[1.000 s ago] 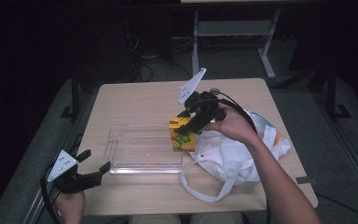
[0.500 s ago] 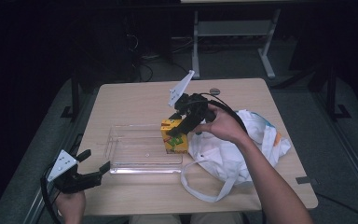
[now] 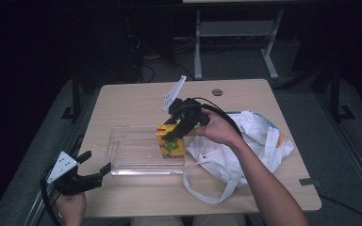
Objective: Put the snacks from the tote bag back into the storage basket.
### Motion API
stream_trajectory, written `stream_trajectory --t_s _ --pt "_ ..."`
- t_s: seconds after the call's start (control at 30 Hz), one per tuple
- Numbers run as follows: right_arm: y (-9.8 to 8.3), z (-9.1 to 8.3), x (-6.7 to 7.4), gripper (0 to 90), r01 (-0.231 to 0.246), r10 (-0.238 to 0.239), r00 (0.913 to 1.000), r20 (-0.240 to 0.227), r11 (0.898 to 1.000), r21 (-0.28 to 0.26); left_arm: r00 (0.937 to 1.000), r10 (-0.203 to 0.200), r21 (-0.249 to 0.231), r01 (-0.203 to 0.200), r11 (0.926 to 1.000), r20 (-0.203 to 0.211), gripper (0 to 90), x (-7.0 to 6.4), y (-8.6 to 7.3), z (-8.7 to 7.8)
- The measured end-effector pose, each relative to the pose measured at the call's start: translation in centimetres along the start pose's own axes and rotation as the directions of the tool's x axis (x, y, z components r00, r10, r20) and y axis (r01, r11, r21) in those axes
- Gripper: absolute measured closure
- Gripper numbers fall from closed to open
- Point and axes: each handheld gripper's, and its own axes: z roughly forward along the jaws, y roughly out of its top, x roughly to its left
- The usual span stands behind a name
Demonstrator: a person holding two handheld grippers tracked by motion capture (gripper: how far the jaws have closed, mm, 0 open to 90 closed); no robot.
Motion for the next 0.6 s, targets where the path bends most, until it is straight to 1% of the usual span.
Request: stream_trajectory --t_s 0.37,0.6 --pt "0.3 1.4 -0.2 52.0 0.001 -0.001 0.9999 -0.011 1.000 0.010 1.0000 -0.004 -0.008 0.004 1.0000 -0.001 12.6 0.0 0.0 -0.1" --pt "0.0 2.2 -0.6 52.0 -0.010 0.010 0.9998 -0.018 1.000 0.014 1.0000 -0.002 -0.005 0.002 1.0000 0.000 12.6 0.0 0.0 -0.1"
